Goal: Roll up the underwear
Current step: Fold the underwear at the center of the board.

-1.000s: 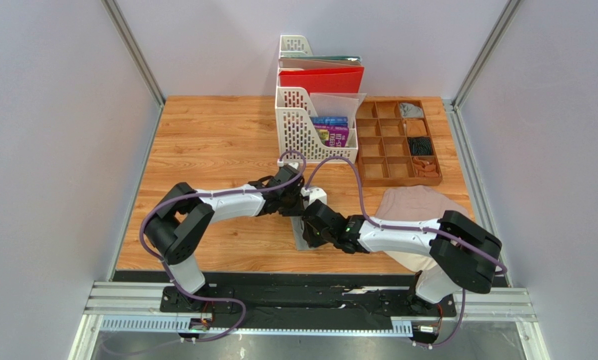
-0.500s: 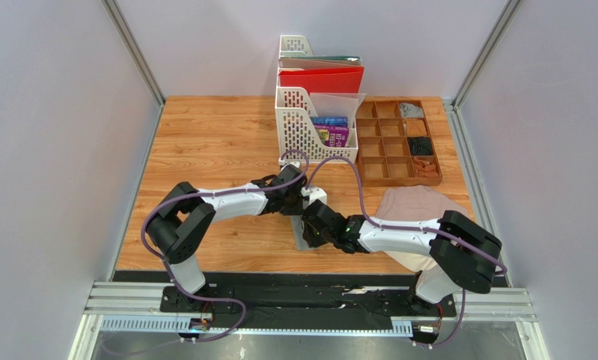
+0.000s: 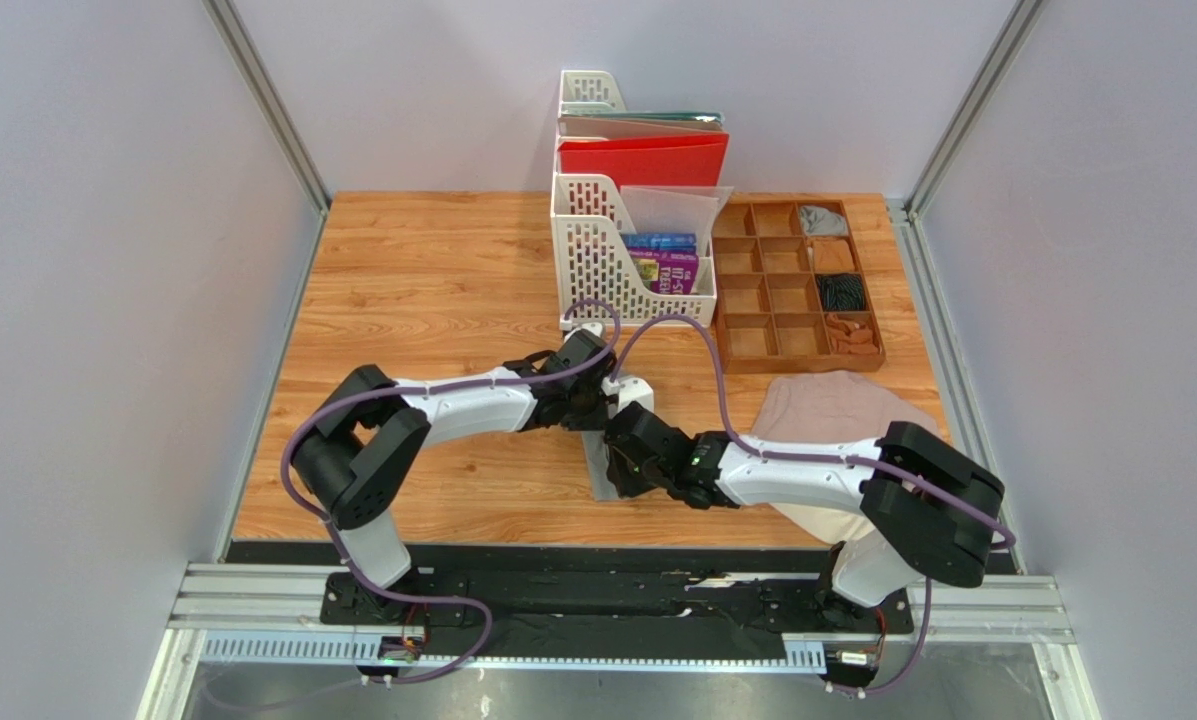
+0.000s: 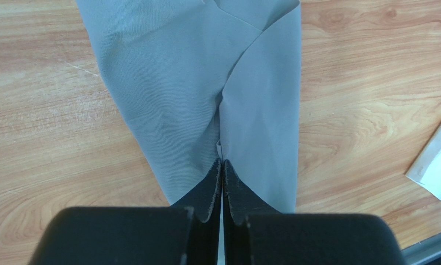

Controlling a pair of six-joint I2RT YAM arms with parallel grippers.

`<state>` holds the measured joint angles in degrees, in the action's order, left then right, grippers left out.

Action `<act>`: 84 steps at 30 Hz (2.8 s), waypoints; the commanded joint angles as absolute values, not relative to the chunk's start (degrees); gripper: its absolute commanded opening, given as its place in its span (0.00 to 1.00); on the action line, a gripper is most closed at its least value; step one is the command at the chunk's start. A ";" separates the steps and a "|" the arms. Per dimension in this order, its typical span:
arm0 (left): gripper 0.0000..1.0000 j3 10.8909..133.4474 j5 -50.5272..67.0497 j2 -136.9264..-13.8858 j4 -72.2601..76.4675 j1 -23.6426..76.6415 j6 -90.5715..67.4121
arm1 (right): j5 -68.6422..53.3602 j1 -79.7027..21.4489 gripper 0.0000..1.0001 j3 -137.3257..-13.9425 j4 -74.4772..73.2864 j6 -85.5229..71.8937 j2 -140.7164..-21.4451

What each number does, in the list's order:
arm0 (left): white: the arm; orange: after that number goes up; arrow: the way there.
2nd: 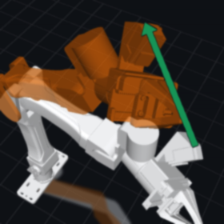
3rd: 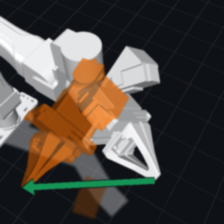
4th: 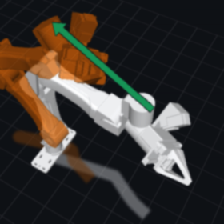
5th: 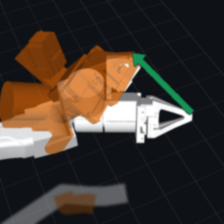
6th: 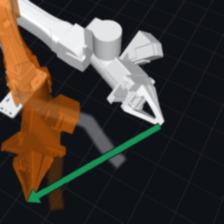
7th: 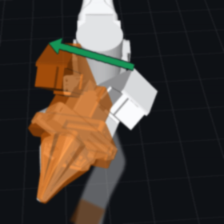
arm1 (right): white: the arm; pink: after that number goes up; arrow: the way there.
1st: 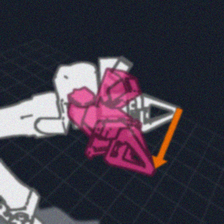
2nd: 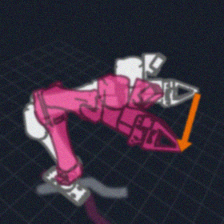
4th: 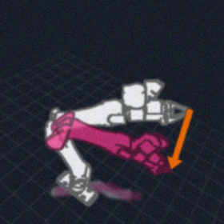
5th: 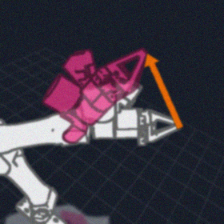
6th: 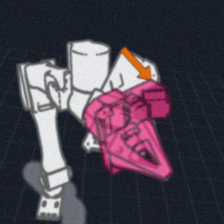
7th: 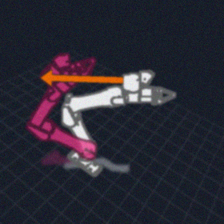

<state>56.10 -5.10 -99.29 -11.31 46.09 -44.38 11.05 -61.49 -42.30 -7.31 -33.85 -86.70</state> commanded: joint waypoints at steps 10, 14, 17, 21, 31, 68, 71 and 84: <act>0.00 52.47 -8.61 -89.30 -10.63 46.76 -44.12 | 15.20 -64.16 0.00 -45.61 -10.11 -33.75 -83.85; 0.00 50.63 -9.67 -88.07 -10.64 46.76 -44.73 | 15.12 -64.42 0.00 -46.14 -10.20 -33.57 -84.55; 0.00 49.49 -9.40 -88.15 -10.37 46.76 -45.17 | 14.77 -64.60 0.00 -46.49 -10.19 -33.57 -85.69; 0.00 47.73 -9.58 -88.24 -9.41 46.76 -45.70 | 14.59 -64.95 0.00 -46.84 -10.28 -33.66 -86.83; 0.00 47.37 -9.49 -90.70 -8.00 46.76 -45.62 | 14.68 -65.92 0.21 -47.81 -11.69 -33.84 -87.28; 0.27 46.23 -10.55 -89.12 -9.05 46.84 -45.70 | -1.30 -45.44 0.45 -43.26 -11.43 -29.26 -77.27; 0.42 45.97 -10.99 -87.55 -10.54 46.76 -45.70 | -3.60 -45.96 0.45 -39.31 -9.06 -32.07 -75.94; 0.46 37.71 -5.10 -78.67 -8.01 46.93 -49.21 | -4.05 -52.73 0.45 -37.18 -5.45 -38.66 -80.50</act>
<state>40.97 -8.32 -81.36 -10.20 46.52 -46.89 -4.21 -51.79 -37.10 -8.34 -35.38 -79.44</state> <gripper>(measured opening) 0.468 0.451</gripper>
